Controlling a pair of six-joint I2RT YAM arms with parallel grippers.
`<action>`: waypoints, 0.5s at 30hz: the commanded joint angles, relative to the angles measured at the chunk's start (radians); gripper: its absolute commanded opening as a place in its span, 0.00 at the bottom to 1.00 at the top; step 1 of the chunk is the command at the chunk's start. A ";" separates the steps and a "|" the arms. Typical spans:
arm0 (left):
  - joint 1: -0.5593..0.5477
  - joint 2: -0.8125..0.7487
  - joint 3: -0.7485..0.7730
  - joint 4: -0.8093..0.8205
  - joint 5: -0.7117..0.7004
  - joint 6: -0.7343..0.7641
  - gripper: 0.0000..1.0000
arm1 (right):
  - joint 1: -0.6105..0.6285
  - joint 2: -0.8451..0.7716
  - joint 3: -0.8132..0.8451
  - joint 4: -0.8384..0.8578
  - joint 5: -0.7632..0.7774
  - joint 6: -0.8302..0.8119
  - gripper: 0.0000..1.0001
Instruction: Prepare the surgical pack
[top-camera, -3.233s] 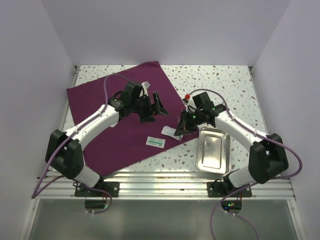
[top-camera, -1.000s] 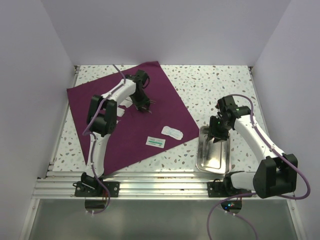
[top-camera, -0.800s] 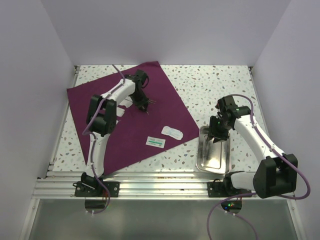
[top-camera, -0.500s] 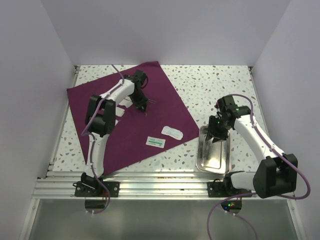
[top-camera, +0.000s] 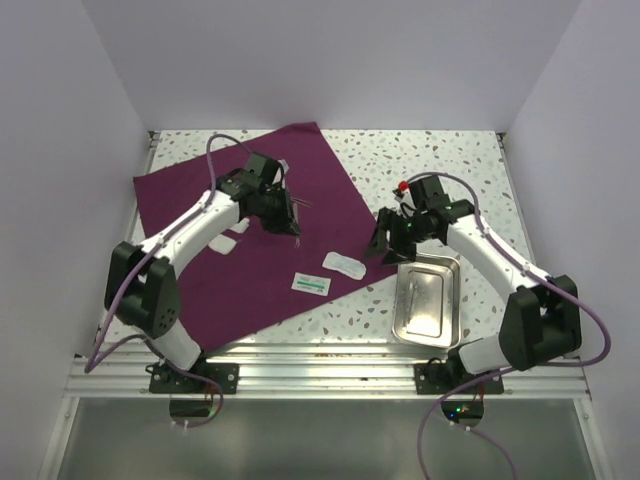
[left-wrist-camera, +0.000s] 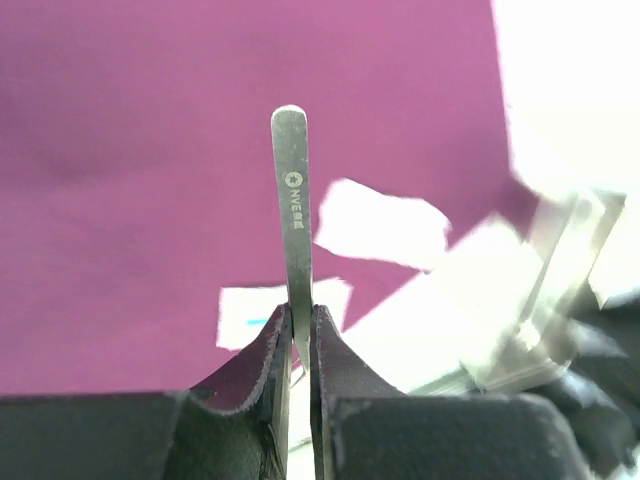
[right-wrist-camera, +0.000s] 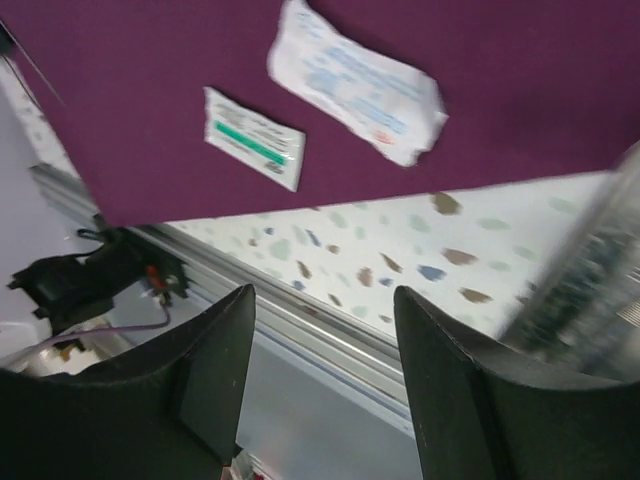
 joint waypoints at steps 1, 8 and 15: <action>-0.030 -0.165 -0.145 0.188 0.219 0.071 0.00 | 0.086 0.034 0.040 0.259 -0.157 0.193 0.61; -0.078 -0.345 -0.403 0.369 0.347 -0.014 0.00 | 0.203 0.114 0.119 0.372 -0.094 0.309 0.61; -0.132 -0.399 -0.442 0.387 0.320 -0.069 0.00 | 0.260 0.168 0.146 0.372 -0.074 0.318 0.59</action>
